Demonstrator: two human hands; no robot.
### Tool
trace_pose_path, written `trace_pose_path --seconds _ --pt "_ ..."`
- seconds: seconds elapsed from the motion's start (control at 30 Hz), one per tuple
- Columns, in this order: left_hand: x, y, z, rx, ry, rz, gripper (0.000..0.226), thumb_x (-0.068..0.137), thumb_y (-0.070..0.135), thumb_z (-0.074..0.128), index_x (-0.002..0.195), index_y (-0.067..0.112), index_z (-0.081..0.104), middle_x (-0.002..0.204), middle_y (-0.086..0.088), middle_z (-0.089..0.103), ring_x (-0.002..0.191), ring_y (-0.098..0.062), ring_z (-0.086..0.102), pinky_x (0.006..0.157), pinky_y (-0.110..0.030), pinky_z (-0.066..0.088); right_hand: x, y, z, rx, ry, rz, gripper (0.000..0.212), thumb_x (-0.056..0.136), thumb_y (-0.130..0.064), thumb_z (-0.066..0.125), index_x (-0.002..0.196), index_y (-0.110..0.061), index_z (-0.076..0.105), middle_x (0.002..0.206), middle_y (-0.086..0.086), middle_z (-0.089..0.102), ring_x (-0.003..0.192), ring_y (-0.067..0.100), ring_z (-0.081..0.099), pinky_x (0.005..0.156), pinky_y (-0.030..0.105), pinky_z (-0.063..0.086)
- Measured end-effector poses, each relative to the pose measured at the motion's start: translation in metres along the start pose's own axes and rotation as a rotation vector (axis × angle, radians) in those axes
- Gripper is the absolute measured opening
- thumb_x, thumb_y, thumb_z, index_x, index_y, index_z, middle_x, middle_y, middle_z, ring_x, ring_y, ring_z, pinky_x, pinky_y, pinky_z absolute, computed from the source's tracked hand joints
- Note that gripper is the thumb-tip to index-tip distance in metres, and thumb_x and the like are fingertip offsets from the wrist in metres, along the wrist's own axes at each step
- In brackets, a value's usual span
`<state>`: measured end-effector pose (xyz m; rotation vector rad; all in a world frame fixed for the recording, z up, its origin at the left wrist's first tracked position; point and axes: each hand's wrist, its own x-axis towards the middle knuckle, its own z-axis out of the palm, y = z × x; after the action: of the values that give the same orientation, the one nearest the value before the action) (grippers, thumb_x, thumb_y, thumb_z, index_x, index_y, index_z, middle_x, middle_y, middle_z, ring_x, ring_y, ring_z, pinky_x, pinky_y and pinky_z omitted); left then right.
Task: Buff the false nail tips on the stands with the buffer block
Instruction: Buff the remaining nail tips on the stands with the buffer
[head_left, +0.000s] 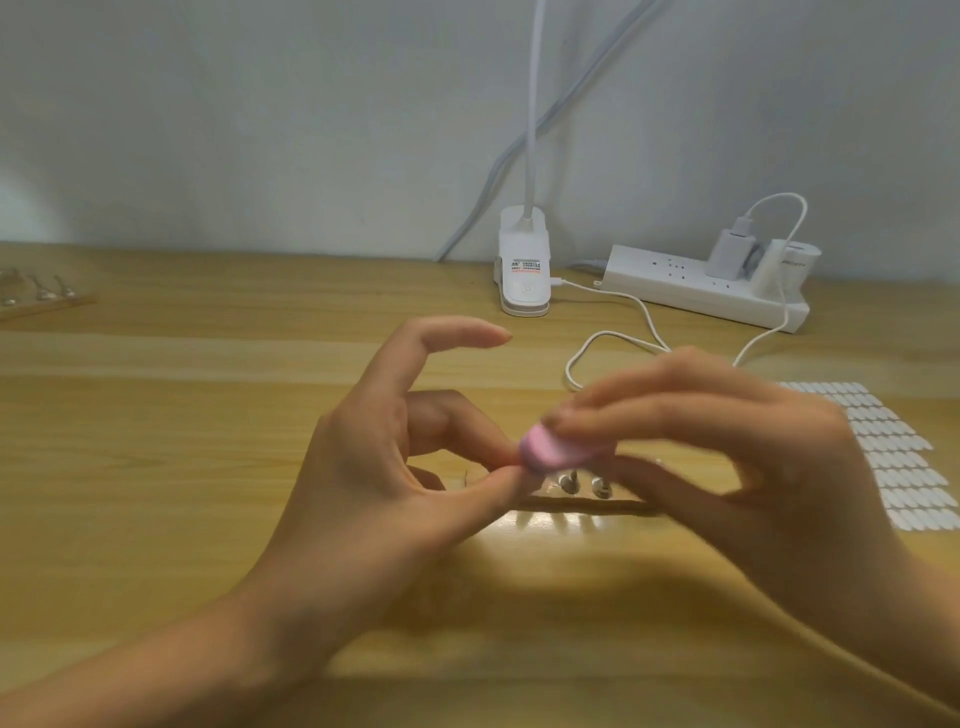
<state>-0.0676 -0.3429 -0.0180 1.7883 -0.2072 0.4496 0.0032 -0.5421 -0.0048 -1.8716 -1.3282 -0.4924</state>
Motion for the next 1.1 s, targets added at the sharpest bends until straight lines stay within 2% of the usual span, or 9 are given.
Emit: trace_pose_path --seconds 0.13,0.23,0.43,0.53,0.67,0.77,0.87,0.97,1.1 --pt "-0.0009 0.0004 0.0002 0.003 -0.006 0.009 0.060 0.068 0.035 0.081 0.122 0.042 0.054 0.073 0.002 0.074 0.057 -0.002 0.061 0.043 -0.016 0.040 -0.0014 0.0003 0.0003 0.000 -0.044 -0.031 0.015 0.091 -0.020 0.069 0.105 -0.019 0.076 0.105 -0.007 0.071 0.095 0.014 0.068 0.080 0.027 0.052" --pt "-0.0011 -0.0007 0.0007 0.011 -0.007 0.016 0.062 0.070 0.033 0.083 0.123 0.043 0.053 0.074 0.002 0.075 0.060 -0.006 0.065 0.043 -0.019 0.042 -0.0023 0.0020 0.0005 0.019 0.002 0.023 0.016 0.090 -0.020 0.072 0.105 -0.017 0.075 0.105 -0.004 0.072 0.098 0.013 0.070 0.081 0.033 0.055" --pt "-0.0009 -0.0010 0.0026 -0.031 -0.002 0.009 0.058 0.069 0.035 0.081 0.121 0.042 0.056 0.072 0.003 0.072 0.057 -0.001 0.063 0.043 -0.020 0.044 -0.0020 0.0019 0.0002 0.059 0.019 0.043 0.018 0.089 -0.021 0.069 0.105 -0.017 0.074 0.105 -0.004 0.072 0.098 0.015 0.070 0.082 0.033 0.055" --pt "-0.0018 -0.0008 0.0035 -0.071 -0.014 0.005 0.053 0.069 0.035 0.081 0.118 0.039 0.059 0.069 0.003 0.070 0.052 0.000 0.058 0.043 -0.021 0.045 0.0000 -0.0018 0.0018 0.054 -0.021 -0.005 0.016 0.091 -0.021 0.068 0.104 -0.019 0.075 0.104 -0.004 0.072 0.093 0.016 0.069 0.080 0.028 0.052" --pt "-0.0015 -0.0007 0.0044 -0.068 -0.019 0.013 0.050 0.070 0.034 0.080 0.115 0.038 0.060 0.070 0.004 0.070 0.052 0.000 0.058 0.043 -0.022 0.045 0.0006 -0.0038 -0.0008 0.055 0.008 0.020 0.017 0.090 -0.020 0.068 0.105 -0.017 0.075 0.105 -0.004 0.072 0.097 0.017 0.070 0.082 0.034 0.054" --pt "-0.0016 0.0002 0.0049 -0.085 -0.029 0.011 0.049 0.070 0.032 0.079 0.115 0.037 0.060 0.068 0.004 0.069 0.052 -0.001 0.058 0.043 -0.024 0.046 -0.0006 -0.0038 -0.0001 0.048 -0.039 -0.027 0.015 0.091 -0.020 0.068 0.104 -0.016 0.076 0.104 -0.004 0.072 0.093 0.017 0.068 0.081 0.027 0.051" --pt "-0.0014 -0.0007 0.0038 -0.072 -0.019 0.025 0.049 0.070 0.032 0.080 0.115 0.038 0.060 0.070 0.003 0.070 0.053 -0.001 0.060 0.042 -0.023 0.045 -0.0020 -0.0016 -0.0005 0.082 0.022 0.026 0.017 0.090 -0.019 0.072 0.106 -0.016 0.073 0.106 -0.002 0.071 0.098 0.018 0.070 0.082 0.036 0.055" --pt "-0.0002 -0.0013 0.0036 -0.099 -0.021 0.010 0.048 0.071 0.031 0.079 0.115 0.036 0.060 0.069 0.004 0.068 0.050 -0.001 0.057 0.043 -0.022 0.045 -0.0021 0.0007 0.0005 0.060 -0.009 -0.026 0.016 0.090 -0.019 0.069 0.106 -0.018 0.073 0.106 -0.004 0.071 0.097 0.018 0.070 0.080 0.035 0.054" --pt "-0.0001 -0.0028 0.0031 -0.110 -0.029 0.005 0.047 0.071 0.028 0.081 0.114 0.036 0.061 0.070 0.003 0.069 0.052 -0.002 0.059 0.043 -0.023 0.045 -0.0027 0.0012 0.0015 0.094 0.025 0.007 0.018 0.089 -0.020 0.069 0.107 -0.019 0.072 0.106 -0.002 0.071 0.099 0.018 0.070 0.082 0.037 0.055"
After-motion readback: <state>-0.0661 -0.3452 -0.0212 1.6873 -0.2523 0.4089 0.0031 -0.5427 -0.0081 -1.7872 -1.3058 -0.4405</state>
